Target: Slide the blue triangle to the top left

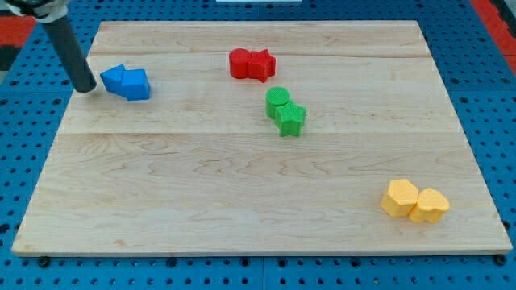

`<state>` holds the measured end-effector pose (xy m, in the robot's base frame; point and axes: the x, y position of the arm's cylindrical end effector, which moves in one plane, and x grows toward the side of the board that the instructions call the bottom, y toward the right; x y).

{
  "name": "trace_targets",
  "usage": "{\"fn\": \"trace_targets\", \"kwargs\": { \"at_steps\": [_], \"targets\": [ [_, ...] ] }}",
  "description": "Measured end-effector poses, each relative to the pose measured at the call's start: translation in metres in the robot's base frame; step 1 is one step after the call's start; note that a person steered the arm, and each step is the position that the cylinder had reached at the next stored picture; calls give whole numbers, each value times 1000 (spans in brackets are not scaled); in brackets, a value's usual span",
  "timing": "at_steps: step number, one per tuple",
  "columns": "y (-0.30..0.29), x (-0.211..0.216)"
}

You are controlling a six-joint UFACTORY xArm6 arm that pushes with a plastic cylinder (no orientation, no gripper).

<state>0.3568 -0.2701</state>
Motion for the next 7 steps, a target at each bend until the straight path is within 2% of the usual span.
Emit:
{"fn": "trace_targets", "kwargs": {
  "at_steps": [2, 3, 4, 6, 7],
  "targets": [
    [-4, 19],
    [28, 19],
    [19, 19],
    [35, 6],
    [36, -16]
  ]
}}
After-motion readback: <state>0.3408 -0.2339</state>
